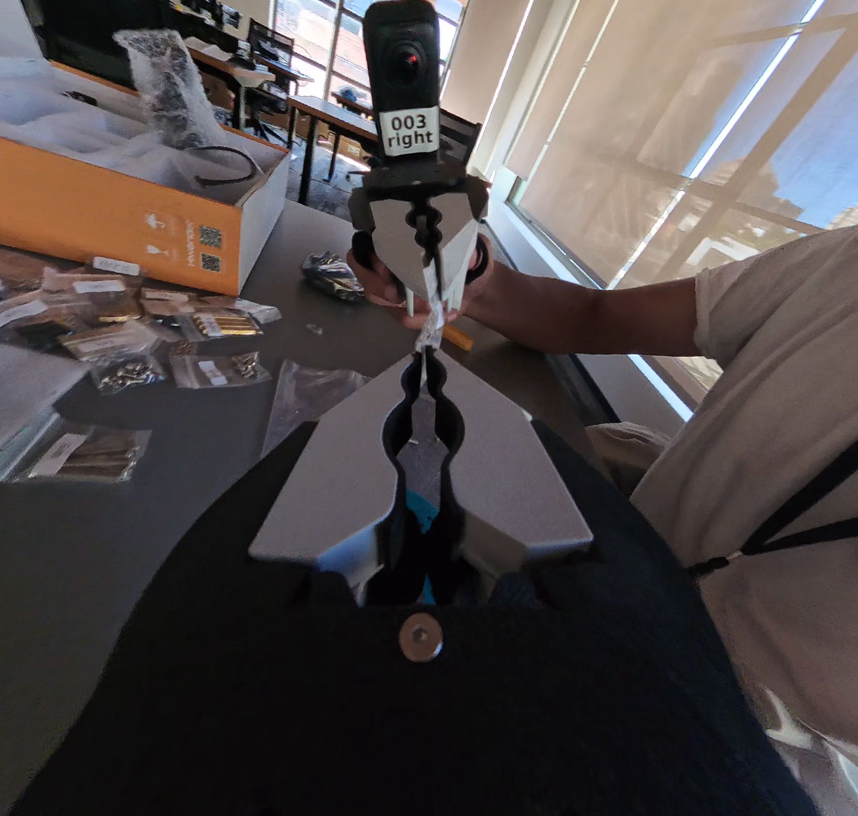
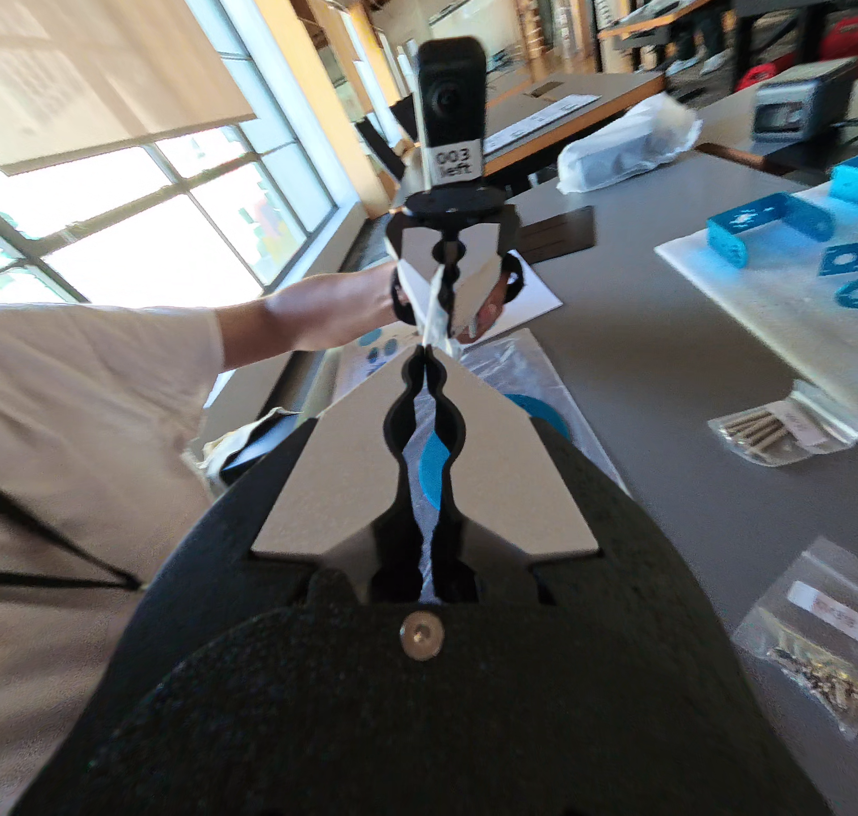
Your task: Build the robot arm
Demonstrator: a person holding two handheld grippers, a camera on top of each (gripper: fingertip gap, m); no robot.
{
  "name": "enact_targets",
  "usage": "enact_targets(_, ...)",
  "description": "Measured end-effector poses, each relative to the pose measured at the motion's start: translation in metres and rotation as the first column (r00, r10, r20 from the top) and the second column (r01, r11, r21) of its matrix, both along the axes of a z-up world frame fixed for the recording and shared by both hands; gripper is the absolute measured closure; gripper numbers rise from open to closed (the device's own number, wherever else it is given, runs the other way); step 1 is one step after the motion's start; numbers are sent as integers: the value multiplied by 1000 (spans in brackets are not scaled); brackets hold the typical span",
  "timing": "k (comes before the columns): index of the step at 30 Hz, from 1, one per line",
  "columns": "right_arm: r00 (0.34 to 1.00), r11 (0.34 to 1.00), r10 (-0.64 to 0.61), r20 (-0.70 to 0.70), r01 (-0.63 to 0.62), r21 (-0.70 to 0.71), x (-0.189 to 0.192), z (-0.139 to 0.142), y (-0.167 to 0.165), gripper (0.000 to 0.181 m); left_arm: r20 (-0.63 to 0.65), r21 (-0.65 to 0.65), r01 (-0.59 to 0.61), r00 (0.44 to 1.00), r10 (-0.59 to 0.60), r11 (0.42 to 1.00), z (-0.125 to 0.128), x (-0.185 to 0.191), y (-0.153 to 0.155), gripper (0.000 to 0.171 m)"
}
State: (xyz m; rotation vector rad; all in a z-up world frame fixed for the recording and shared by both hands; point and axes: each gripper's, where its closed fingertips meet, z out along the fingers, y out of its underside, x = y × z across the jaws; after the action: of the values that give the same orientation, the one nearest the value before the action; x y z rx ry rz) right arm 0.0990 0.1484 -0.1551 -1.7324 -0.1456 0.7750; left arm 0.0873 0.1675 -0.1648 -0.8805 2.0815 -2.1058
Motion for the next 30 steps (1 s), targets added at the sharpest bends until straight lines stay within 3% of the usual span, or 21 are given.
enact_targets(5, 996, 999, -41, 85, 43, -17, -11, -20, 0, 181, 56, 23, -81, 995, 79, 996, -8, -11, 6, 146)
enact_targets(12, 987, 995, 58, 147, -45, -89, -30, -41, -10, 181, 70, 85, -62, 996, 56, 994, -21, -19, -6, 148)
enact_targets(17, 977, 988, 102, 187, -77, -137, -42, -54, -10, 181, 98, 118, -30, 995, 19, 993, -26, -28, -13, 171)
enact_targets(20, 980, 988, 105, 166, -84, -130, -44, -53, -9, 181, 107, 141, -41, 994, 26, 989, -27, -29, -13, 171)
enact_targets(23, 975, 990, 92, 201, -67, -128, -40, -55, -9, 181, 96, 156, -39, 995, 24, 987, -28, -30, -10, 158)
enact_targets(30, 969, 990, 98, 227, -72, -122, -45, -53, -10, 181, 65, 142, 9, 998, -19, 990, -32, -34, -15, 159)
